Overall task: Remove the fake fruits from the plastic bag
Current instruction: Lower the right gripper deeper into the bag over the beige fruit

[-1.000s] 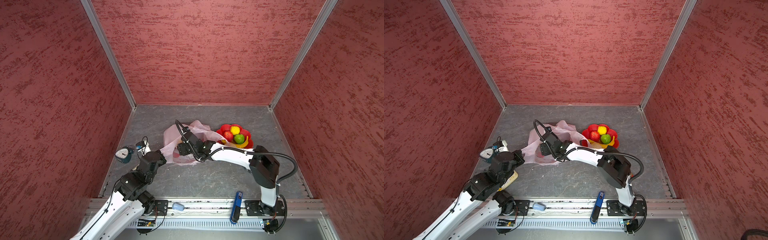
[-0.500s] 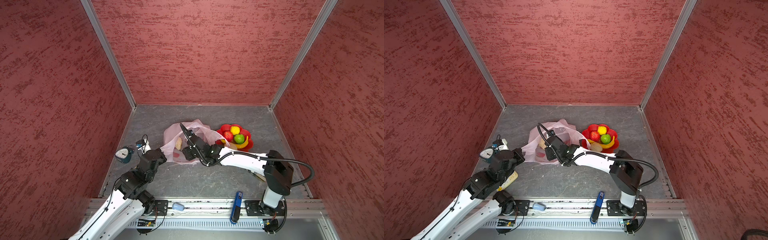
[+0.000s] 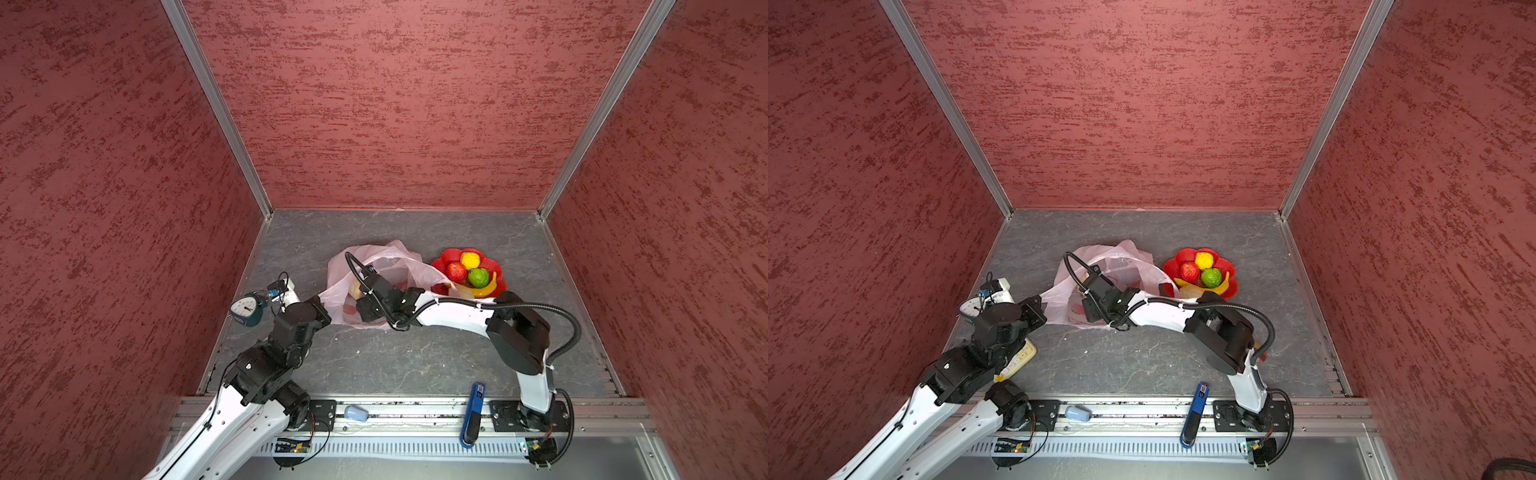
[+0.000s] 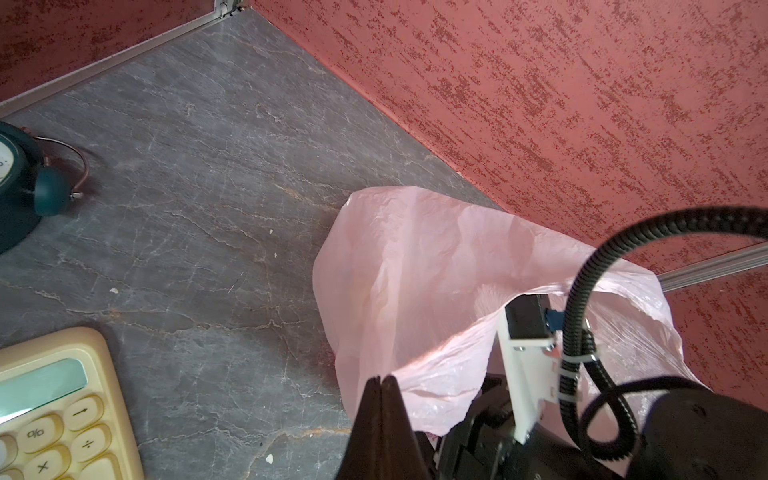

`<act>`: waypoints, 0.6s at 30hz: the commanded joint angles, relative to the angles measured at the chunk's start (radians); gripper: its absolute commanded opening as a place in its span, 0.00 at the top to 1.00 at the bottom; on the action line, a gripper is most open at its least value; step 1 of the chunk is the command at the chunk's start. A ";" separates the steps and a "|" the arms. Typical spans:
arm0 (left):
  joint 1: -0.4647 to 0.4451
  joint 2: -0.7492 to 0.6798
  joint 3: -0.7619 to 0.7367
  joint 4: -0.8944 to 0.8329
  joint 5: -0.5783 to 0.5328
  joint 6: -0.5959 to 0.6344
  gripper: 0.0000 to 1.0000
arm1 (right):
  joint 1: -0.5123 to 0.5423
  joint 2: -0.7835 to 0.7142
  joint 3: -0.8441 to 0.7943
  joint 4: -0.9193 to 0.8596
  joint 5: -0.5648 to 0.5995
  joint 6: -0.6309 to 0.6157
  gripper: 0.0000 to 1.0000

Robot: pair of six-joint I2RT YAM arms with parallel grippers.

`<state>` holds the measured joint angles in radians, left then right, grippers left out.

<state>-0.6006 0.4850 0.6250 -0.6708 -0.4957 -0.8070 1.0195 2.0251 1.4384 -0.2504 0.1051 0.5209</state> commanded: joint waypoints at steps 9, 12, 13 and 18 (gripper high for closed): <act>-0.003 -0.090 -0.108 0.051 0.068 0.026 0.96 | -0.009 0.120 0.153 0.021 0.081 0.066 0.27; -0.004 -0.093 -0.123 0.074 0.084 0.027 0.96 | -0.009 0.131 0.161 0.034 0.115 0.078 0.24; -0.004 -0.095 -0.128 0.081 0.088 0.029 0.96 | -0.009 0.135 0.163 0.038 0.125 0.080 0.24; -0.006 -0.105 -0.136 0.087 0.102 0.037 0.96 | -0.009 0.157 0.191 0.052 0.142 0.082 0.23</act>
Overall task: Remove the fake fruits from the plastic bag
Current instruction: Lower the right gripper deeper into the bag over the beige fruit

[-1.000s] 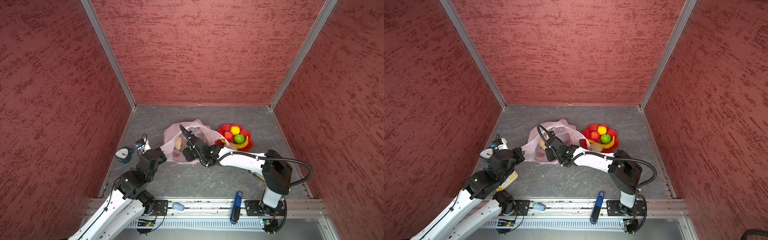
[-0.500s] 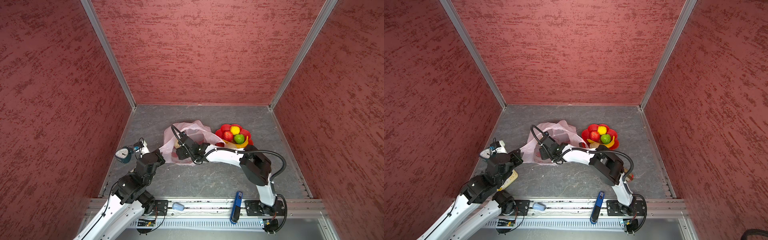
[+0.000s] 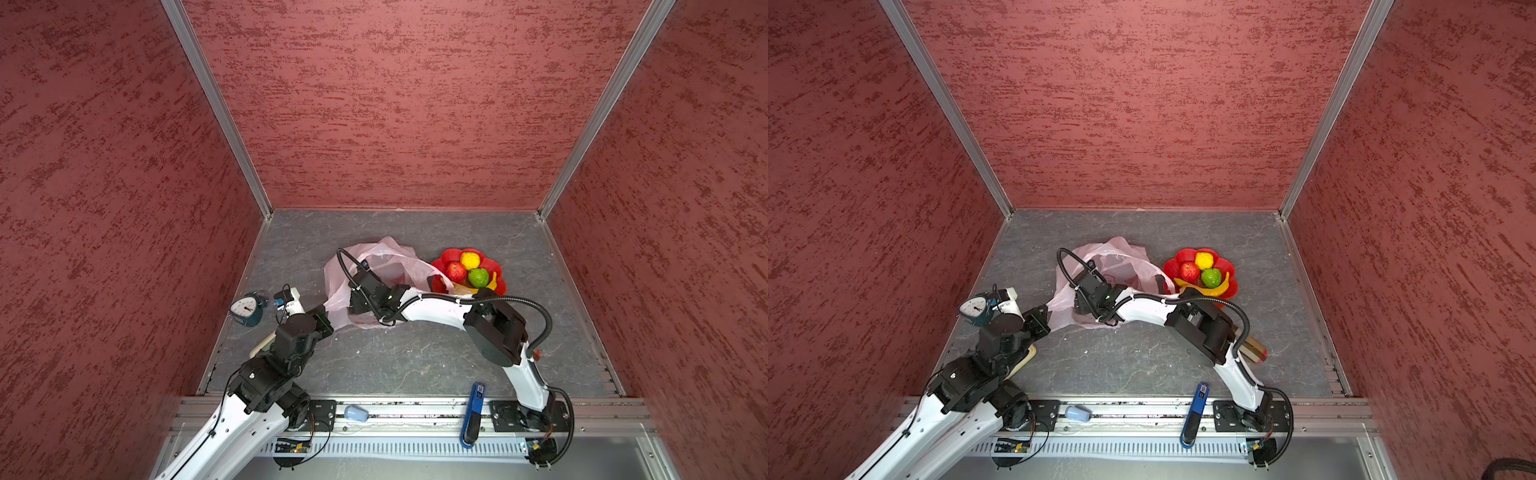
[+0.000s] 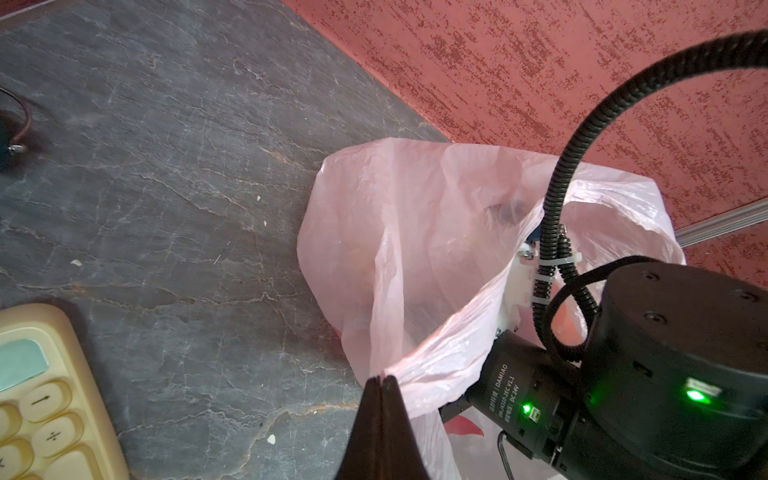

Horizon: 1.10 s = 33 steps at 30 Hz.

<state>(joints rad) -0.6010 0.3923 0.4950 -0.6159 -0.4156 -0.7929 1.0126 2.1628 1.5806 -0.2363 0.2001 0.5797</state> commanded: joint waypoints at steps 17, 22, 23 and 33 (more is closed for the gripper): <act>-0.006 -0.047 -0.021 0.028 0.032 0.037 0.96 | -0.010 0.106 0.117 0.067 0.048 0.014 0.24; -0.006 -0.049 -0.022 0.023 0.032 0.038 0.96 | -0.011 0.134 0.142 0.056 0.055 0.012 0.24; -0.005 -0.050 -0.022 0.022 0.032 0.038 0.96 | -0.011 0.138 0.143 0.057 0.055 0.013 0.25; -0.005 -0.063 -0.022 0.007 0.029 0.038 0.96 | -0.028 0.179 0.176 0.044 0.061 0.021 0.28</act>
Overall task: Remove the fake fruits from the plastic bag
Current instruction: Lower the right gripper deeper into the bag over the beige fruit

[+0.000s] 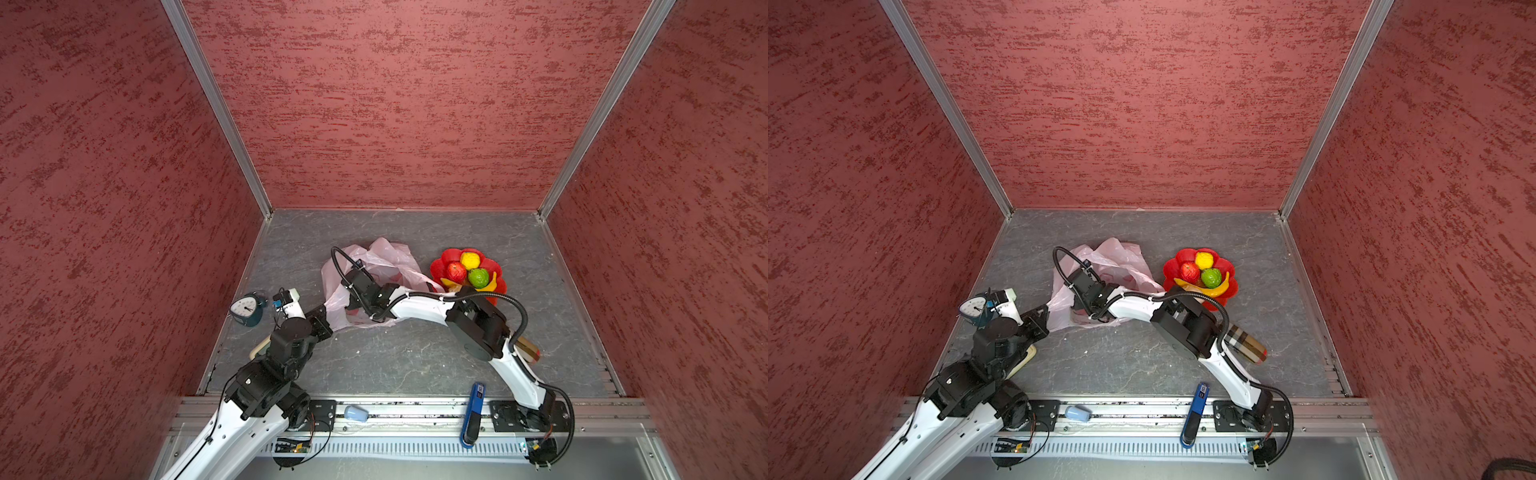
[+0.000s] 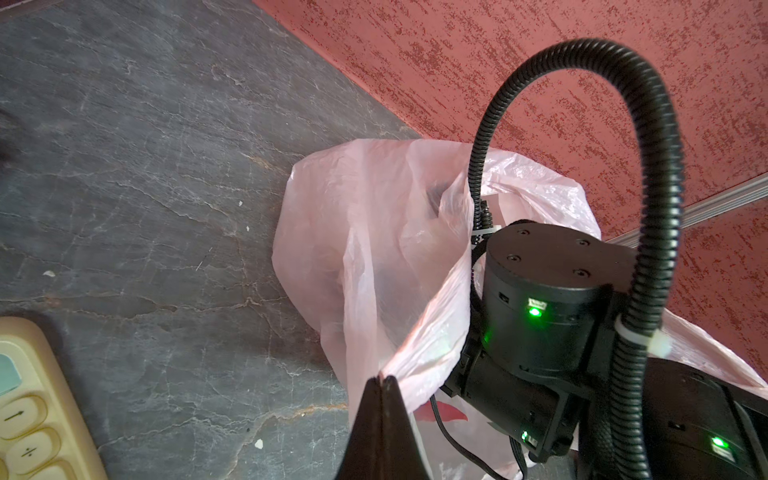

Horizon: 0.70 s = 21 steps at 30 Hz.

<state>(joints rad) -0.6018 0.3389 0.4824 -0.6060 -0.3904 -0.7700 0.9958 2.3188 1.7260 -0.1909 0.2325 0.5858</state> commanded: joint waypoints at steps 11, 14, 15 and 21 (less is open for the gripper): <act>-0.005 -0.014 -0.005 -0.018 -0.002 0.015 0.96 | -0.023 0.034 0.037 0.007 0.033 0.007 0.37; -0.005 -0.018 -0.006 -0.036 0.001 0.015 0.96 | -0.024 0.031 0.034 0.007 0.032 0.003 0.39; -0.006 -0.022 -0.005 -0.043 0.002 0.017 0.96 | -0.025 0.030 0.031 0.010 0.030 0.002 0.39; -0.006 -0.066 -0.010 -0.141 0.035 -0.023 0.96 | -0.024 0.016 -0.001 0.035 0.014 0.006 0.40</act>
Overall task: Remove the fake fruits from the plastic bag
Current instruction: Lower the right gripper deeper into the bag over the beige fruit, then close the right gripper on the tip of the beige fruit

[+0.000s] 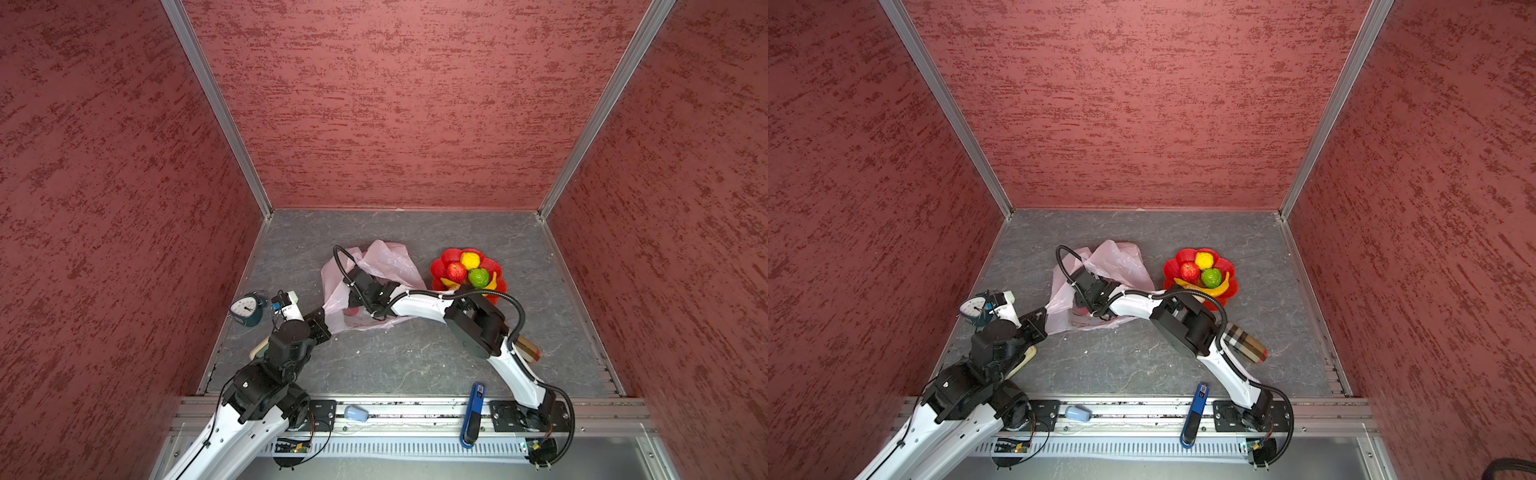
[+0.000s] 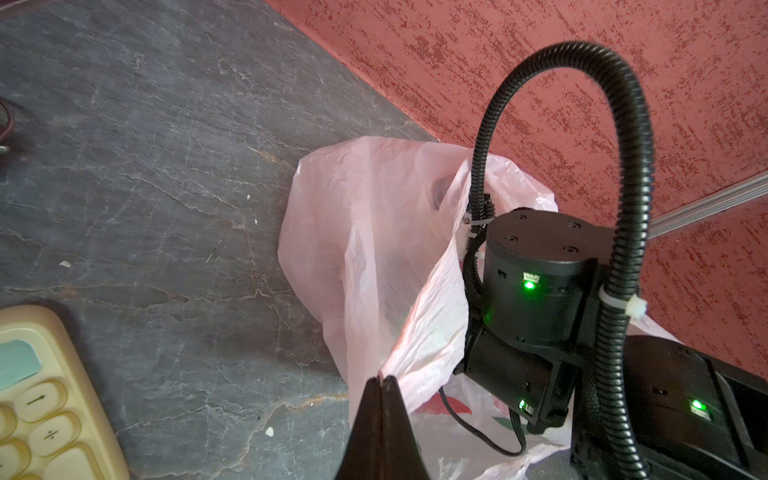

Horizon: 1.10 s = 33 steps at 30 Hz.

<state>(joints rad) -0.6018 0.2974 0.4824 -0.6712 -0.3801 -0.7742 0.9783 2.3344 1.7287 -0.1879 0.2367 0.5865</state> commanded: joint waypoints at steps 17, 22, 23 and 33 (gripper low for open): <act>-0.012 -0.041 -0.064 -0.137 0.049 -0.065 0.96 | -0.006 -0.004 -0.011 0.051 -0.013 0.000 0.40; -0.013 -0.047 -0.058 -0.145 0.041 -0.063 0.96 | -0.006 -0.005 -0.011 0.055 -0.016 -0.001 0.43; -0.013 -0.050 -0.057 -0.146 0.040 -0.063 0.96 | -0.006 -0.005 -0.011 0.053 -0.016 -0.001 0.44; -0.015 -0.056 -0.051 -0.149 0.024 -0.061 0.96 | -0.005 -0.018 -0.031 0.071 -0.028 -0.008 0.56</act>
<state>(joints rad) -0.6117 0.2481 0.4213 -0.7971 -0.3424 -0.8383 0.9783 2.3341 1.7210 -0.1528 0.2173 0.5770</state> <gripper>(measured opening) 0.050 0.448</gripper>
